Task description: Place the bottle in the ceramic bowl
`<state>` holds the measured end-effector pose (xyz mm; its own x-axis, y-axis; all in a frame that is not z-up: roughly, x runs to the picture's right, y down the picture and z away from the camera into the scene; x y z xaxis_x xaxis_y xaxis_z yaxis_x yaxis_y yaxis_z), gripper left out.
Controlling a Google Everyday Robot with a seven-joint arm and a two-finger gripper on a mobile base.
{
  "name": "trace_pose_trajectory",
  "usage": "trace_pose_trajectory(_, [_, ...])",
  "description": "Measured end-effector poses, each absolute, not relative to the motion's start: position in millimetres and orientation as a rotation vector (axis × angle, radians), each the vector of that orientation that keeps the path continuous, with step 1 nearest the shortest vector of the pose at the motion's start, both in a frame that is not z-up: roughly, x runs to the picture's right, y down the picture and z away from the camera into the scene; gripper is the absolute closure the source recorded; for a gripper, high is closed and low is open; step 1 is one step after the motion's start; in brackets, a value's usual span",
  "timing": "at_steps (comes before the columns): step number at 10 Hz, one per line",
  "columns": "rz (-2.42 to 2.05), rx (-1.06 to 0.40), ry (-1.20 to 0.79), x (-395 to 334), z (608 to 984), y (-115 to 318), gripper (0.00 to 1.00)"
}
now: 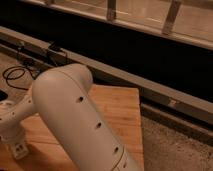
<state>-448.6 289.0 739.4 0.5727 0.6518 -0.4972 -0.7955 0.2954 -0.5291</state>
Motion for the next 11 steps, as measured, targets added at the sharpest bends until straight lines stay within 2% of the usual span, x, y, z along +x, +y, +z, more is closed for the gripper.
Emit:
trace_pose_trajectory(3, [0.937, -0.77, 0.191, -461, 732, 280, 1.0])
trace_pose_trajectory(5, [0.93, -0.708, 0.178, -462, 711, 257, 1.0])
trace_pose_trajectory(9, [0.98, -0.588, 0.124, -433, 641, 192, 1.0])
trace_pose_trajectory(11, [0.992, -0.559, 0.111, -423, 625, 180, 1.0])
